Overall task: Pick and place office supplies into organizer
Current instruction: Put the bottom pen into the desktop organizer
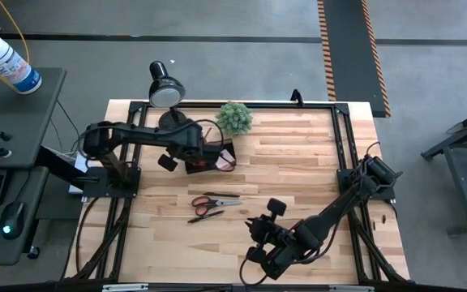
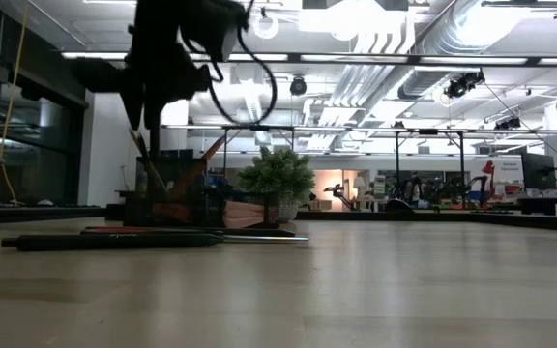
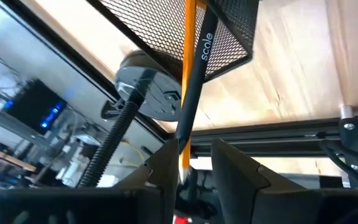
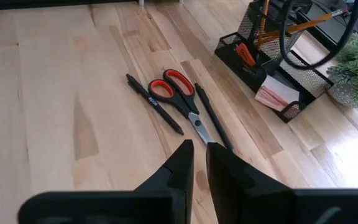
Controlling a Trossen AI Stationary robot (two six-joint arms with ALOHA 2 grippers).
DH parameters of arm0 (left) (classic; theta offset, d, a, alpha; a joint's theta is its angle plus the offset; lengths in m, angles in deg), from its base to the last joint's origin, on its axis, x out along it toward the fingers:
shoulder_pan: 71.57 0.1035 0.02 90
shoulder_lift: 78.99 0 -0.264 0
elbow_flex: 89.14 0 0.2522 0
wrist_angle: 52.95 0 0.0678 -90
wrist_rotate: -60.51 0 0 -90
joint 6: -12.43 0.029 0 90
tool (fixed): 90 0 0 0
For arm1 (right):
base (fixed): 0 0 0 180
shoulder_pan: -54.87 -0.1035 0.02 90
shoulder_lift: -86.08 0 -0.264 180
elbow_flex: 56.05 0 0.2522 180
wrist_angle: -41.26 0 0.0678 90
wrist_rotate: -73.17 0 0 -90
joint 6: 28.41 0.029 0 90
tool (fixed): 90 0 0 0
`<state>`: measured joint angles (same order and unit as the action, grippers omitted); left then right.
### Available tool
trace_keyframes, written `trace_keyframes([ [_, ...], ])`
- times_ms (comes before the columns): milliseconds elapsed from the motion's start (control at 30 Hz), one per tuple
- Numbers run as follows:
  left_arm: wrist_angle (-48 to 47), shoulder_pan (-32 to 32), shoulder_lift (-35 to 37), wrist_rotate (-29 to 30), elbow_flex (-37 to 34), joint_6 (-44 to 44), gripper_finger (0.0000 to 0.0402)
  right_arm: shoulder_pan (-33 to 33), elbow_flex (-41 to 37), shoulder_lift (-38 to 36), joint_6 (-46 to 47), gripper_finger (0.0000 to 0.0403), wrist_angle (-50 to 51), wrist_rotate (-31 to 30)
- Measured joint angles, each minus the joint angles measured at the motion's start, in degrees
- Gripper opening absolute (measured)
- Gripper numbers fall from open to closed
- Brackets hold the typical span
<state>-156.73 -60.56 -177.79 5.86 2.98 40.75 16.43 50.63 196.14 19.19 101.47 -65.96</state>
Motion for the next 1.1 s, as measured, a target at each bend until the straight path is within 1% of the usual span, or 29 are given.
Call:
trace_keyframes([
  [133,-0.02,-1.82,3.66,-0.71,1.00,-0.08,0.0085,0.54,0.00,0.00,-0.02,0.0035,0.08,0.15],
  [300,0.04,-4.17,8.54,-5.78,3.21,-2.60,0.0085,0.62,0.00,0.00,-0.02,0.0030,0.65,0.86],
  [433,-0.02,-7.04,12.66,-11.02,3.75,-9.03,0.0085,0.60,0.00,0.00,0.48,0.0033,1.83,0.96],
  [533,0.22,-10.71,15.75,-15.14,3.25,-14.66,0.0085,0.60,-0.05,0.00,1.69,0.0035,2.85,1.34],
  [700,1.41,-21.61,19.50,-15.64,1.00,-24.41,0.0085,-0.38,-0.11,0.89,3.72,0.0035,4.99,1.25],
  [800,5.49,-29.37,20.95,-15.38,-0.97,-29.51,0.0085,-1.38,-0.11,2.03,4.52,0.0031,5.69,1.37],
  [900,11.99,-37.15,21.11,-15.00,-3.10,-34.08,0.0085,-2.34,-0.11,3.23,4.98,0.0028,5.92,1.22],
  [1000,19.74,-44.12,21.03,-12.08,-6.27,-38.40,0.0085,-2.98,-0.11,4.57,5.11,0.0028,5.96,0.18],
  [1100,26.84,-50.03,20.79,-6.45,-11.07,-44.30,0.0085,-3.31,-0.11,5.91,5.05,0.0031,6.20,-1.19],
])
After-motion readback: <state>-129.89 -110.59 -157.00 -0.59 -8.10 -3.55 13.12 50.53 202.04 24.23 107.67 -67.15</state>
